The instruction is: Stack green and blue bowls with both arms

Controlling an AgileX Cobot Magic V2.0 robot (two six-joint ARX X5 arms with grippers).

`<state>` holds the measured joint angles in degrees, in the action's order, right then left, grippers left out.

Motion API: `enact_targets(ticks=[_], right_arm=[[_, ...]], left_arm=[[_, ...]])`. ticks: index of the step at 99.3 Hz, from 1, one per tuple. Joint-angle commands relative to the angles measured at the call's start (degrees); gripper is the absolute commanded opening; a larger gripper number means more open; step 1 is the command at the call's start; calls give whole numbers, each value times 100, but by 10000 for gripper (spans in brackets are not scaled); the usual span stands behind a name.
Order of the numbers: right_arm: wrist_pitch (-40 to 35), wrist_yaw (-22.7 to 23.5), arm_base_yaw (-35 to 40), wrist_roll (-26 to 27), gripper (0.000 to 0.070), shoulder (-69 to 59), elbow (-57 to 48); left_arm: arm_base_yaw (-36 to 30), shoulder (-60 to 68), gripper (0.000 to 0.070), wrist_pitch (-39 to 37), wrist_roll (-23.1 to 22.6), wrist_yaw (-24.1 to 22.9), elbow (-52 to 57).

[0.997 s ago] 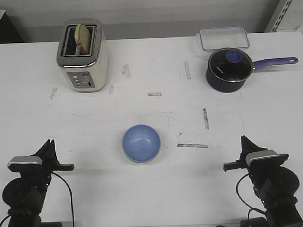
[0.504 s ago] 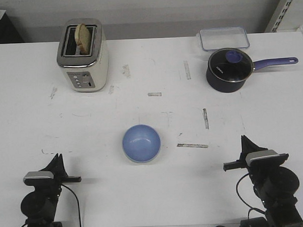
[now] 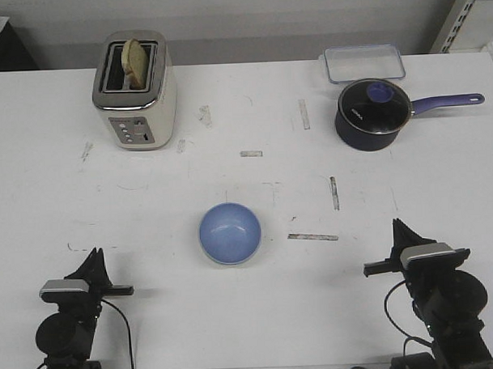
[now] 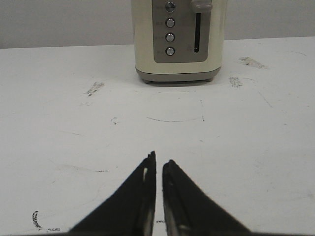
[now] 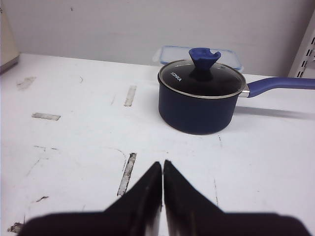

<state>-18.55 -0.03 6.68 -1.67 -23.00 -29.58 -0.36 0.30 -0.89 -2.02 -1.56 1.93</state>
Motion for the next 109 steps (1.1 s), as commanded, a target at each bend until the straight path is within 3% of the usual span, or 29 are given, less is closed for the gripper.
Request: enact_targets(ticks=[1,61,88,109], right_arm=[[81,0,4,15,0,-20,-48],[284,0,-138,-52,0,107,55],[1320,11,-542,-48,0,1003,1512],[1478,4,-595,-2,0,2107,2483]], left_arm=[[2,-11,3,-83,13,0,-125],[2,-11,3,-81,13,0,-125],[2,-11,3,-81,13,-2,-125],[2,-11,3,-83,13,-2,-125]])
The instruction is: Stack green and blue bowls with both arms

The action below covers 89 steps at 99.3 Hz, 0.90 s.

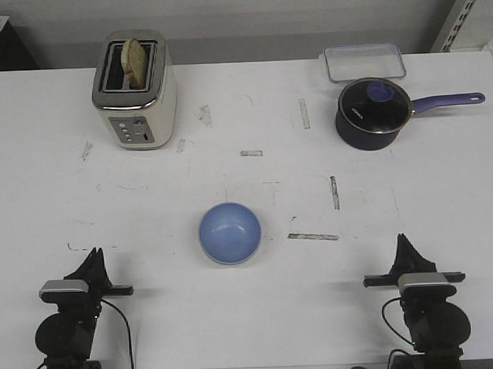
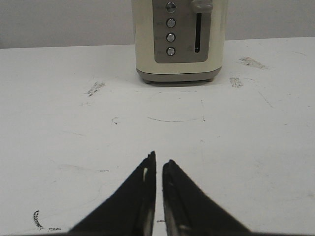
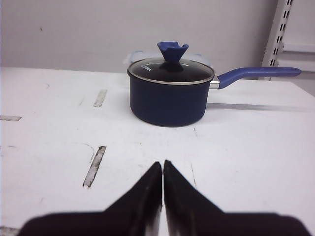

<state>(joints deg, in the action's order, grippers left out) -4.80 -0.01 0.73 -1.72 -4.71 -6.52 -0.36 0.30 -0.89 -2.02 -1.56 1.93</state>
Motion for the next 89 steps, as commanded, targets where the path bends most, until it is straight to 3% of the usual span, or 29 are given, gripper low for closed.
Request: enact_targets(ticks=[1,11,89], right_arm=[[101,2,0,4,0,337,214],[487,7,-2,72,0,466,570],[505,-2,0,85,0,466,579]], left_arm=[[2,-11,3,-81,13,-2,-125],[2,-11,3,-90,13,0,-125],[-2,-11,3,-76,13,0,-122]])
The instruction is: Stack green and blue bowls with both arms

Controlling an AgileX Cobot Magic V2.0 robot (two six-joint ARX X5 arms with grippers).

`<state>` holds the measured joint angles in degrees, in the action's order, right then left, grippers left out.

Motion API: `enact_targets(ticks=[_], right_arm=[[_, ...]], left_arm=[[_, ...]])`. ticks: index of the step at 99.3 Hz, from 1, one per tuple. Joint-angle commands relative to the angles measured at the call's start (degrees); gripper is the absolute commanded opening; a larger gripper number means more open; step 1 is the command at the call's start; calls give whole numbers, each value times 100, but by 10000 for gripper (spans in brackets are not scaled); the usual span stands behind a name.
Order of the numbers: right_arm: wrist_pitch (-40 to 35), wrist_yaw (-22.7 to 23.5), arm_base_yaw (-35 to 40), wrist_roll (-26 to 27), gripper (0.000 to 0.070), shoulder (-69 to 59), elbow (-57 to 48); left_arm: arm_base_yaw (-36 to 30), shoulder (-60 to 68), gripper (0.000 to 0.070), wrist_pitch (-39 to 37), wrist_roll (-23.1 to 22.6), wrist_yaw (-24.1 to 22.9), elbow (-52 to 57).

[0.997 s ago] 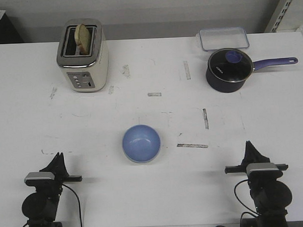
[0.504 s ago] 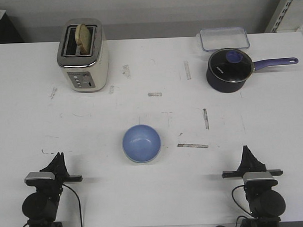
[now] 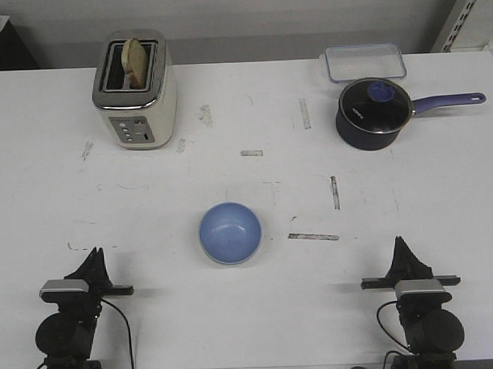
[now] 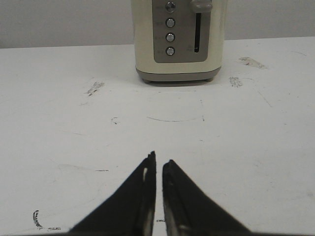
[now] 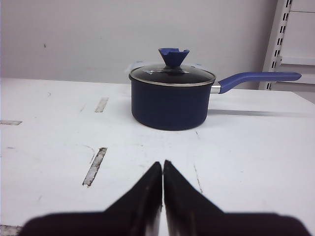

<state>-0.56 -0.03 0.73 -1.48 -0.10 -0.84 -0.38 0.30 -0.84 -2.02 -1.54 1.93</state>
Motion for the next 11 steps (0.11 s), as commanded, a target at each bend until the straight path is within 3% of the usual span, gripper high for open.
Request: enact_targets(ticks=[1,11], right_arm=[[81,2,0,61,0,4,11],[81,2,0,61,0,4,11]], left_arm=[[0,-11,3,-81,13,-2,-122],[0,-11,3,-79,13,-2,-122]])
